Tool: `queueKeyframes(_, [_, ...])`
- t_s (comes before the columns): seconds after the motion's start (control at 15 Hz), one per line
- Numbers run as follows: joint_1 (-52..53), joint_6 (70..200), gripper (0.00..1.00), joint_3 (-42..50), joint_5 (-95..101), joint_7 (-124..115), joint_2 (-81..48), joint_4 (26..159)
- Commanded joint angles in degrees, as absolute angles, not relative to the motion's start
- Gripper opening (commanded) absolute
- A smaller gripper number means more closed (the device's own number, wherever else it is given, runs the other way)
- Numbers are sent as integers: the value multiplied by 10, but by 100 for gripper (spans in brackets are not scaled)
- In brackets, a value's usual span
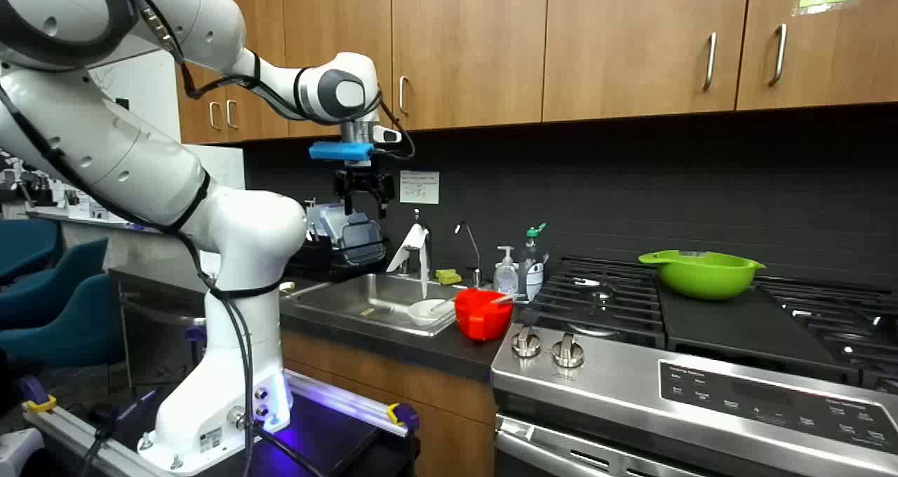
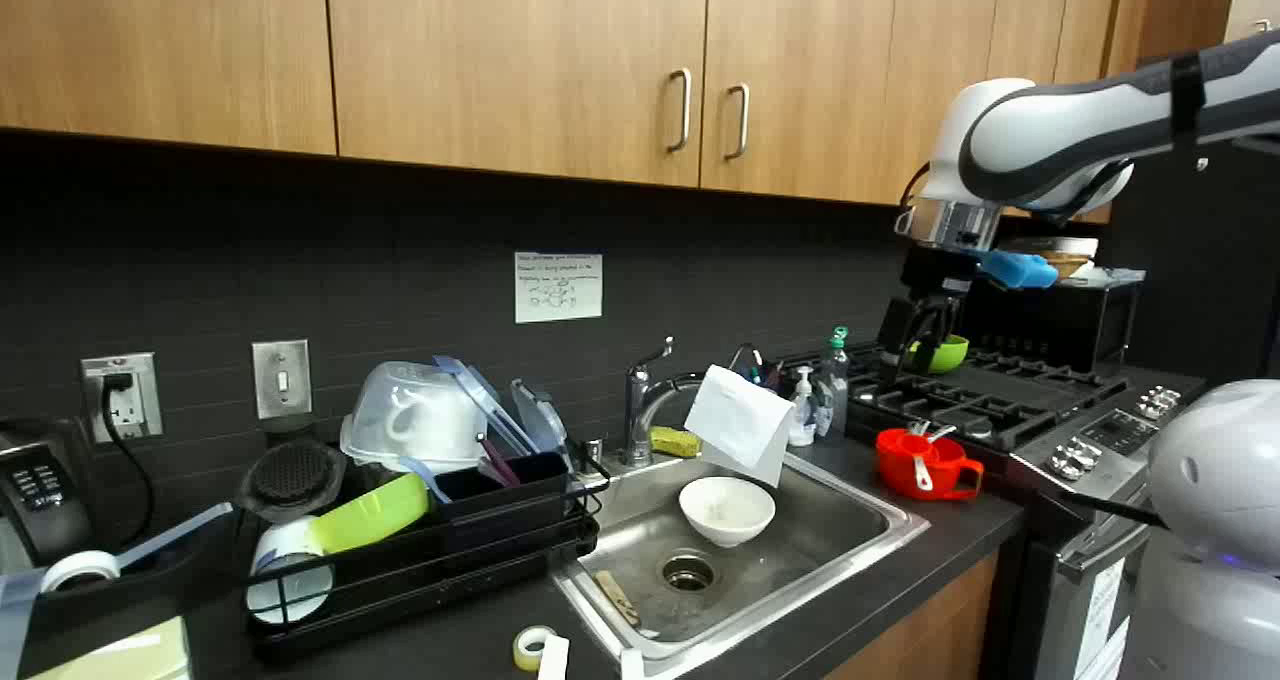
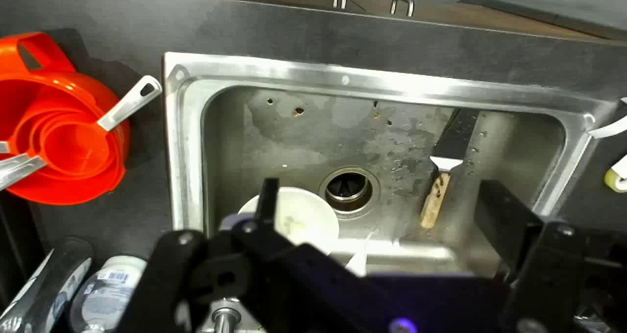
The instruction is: Remove the small orange pot from the orange bowl and put it on the counter
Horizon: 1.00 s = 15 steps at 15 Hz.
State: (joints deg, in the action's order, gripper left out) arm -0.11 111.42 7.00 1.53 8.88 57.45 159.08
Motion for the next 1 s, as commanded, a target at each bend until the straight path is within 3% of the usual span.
queueKeyframes(0.0, [-4, 1113, 100, 67, 13, 91, 574, 1589])
queueKeyframes(0.73, [19, 1297, 100, -25, -65, -66, 453, 1586])
queueKeyframes(0.93, [16, 1291, 100, -63, -71, -136, 451, 1586])
